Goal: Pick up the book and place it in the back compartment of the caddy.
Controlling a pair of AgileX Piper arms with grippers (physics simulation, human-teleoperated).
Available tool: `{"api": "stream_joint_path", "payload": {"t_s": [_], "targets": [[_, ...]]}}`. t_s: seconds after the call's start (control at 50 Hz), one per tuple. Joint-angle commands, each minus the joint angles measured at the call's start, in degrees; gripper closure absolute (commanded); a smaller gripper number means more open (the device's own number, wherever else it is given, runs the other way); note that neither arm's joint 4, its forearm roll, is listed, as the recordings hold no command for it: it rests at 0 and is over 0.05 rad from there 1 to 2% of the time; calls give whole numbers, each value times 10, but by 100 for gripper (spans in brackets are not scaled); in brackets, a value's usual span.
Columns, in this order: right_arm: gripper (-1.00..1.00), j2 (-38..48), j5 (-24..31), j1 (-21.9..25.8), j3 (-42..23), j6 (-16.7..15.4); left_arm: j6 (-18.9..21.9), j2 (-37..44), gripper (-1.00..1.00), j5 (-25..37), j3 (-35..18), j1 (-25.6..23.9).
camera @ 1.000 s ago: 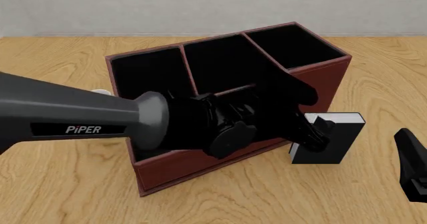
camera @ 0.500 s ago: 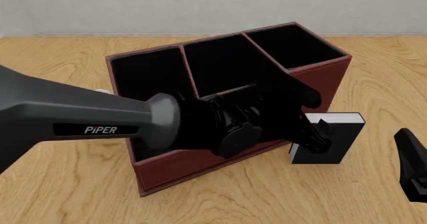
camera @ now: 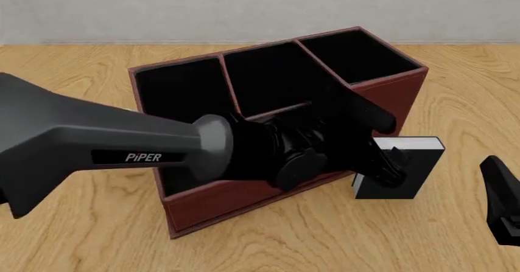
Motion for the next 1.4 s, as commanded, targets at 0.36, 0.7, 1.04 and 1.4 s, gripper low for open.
{"api": "stream_joint_path", "payload": {"t_s": [0.36,0.7,1.04,1.4], "targets": [[-100,0,0,0,0,0,-5,34,-100,16,-25,0],[-100,0,0,0,0,0,-13,48,-100,28,-34,-3],[-100,0,0,0,0,0,-10,36,-100,19,-28,-1],[-100,0,0,0,0,0,-5,-4,100,-13,3,-13]]}}
